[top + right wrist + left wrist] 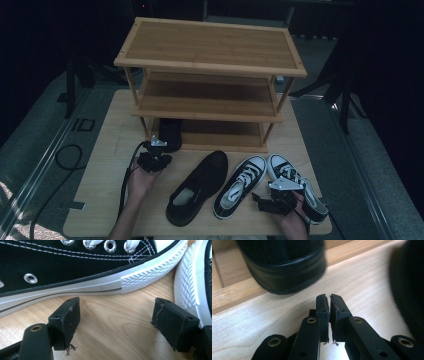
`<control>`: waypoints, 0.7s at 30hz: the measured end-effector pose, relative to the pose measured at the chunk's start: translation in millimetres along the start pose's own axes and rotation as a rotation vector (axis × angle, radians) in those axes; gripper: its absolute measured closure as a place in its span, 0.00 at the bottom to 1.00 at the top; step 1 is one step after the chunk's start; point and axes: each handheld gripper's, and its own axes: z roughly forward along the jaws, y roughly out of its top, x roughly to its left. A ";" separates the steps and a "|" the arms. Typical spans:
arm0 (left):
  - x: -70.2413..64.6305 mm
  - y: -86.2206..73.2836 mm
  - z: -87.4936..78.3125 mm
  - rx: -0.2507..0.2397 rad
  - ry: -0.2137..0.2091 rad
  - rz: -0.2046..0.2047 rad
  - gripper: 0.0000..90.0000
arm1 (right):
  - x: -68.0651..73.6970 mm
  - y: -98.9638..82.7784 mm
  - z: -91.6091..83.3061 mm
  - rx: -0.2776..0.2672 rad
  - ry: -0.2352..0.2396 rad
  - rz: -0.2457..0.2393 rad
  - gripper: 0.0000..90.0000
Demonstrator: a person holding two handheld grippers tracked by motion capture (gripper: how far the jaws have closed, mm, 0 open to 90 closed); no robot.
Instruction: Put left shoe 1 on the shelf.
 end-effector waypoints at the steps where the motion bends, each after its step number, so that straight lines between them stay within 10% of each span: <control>1: -5.0 0.0 -6.2 -0.002 -0.014 0.026 0.94 | 0.0 0.0 0.0 0.000 0.000 0.000 0.25; 21: -53.3 11.4 -67.1 -0.014 -0.157 0.216 0.89 | 0.1 -0.1 -0.1 0.000 -0.001 -0.001 0.25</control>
